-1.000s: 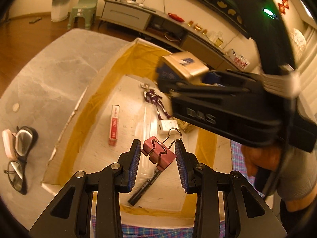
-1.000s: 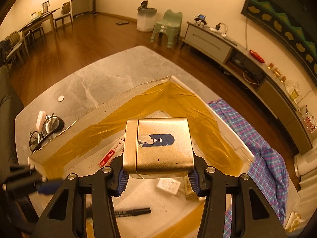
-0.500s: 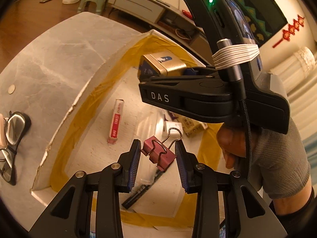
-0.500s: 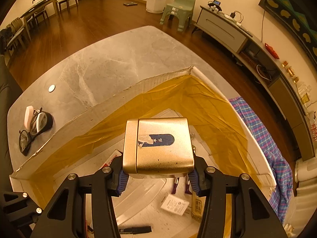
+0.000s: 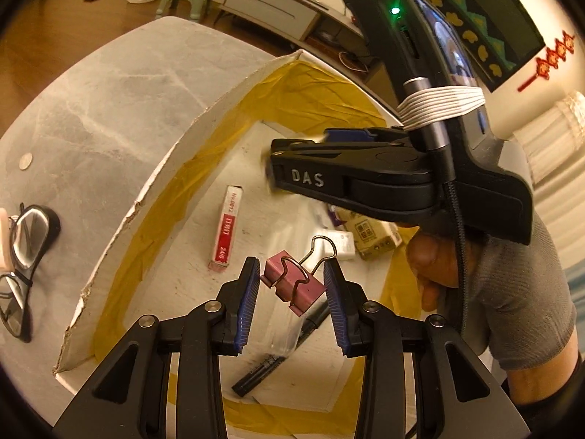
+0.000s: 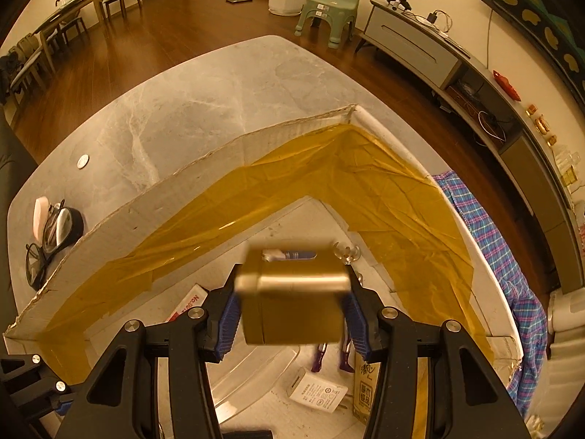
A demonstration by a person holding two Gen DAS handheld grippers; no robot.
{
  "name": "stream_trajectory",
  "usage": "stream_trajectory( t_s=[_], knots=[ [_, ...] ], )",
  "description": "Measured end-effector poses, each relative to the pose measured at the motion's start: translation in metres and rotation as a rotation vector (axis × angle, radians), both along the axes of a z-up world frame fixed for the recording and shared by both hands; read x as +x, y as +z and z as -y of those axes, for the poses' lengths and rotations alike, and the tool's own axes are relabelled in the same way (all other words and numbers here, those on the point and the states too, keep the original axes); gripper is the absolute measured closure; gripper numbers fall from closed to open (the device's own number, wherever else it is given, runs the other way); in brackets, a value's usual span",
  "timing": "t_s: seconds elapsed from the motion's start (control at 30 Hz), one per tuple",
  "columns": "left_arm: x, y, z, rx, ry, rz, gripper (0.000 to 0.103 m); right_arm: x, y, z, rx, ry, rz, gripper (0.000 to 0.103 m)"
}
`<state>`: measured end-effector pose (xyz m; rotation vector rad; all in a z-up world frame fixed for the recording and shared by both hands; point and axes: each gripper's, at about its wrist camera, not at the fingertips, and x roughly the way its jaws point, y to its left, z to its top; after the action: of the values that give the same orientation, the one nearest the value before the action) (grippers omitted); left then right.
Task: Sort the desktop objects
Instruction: 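Lower the clip with the left tool while the right tool lowers the tin into the box, then open the left tool to drop the clip while the right tool releases the tin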
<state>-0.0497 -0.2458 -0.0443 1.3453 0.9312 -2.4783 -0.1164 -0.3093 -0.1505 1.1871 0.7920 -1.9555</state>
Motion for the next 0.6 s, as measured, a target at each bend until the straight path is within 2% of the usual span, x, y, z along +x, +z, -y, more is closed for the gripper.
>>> stream_trajectory(
  t_s=[0.6],
  knots=[
    [0.006,0.000,0.011,0.042,0.020,-0.004,0.061,0.009,0.016,-0.017,-0.035,-0.021,0.004,0.048]
  ],
)
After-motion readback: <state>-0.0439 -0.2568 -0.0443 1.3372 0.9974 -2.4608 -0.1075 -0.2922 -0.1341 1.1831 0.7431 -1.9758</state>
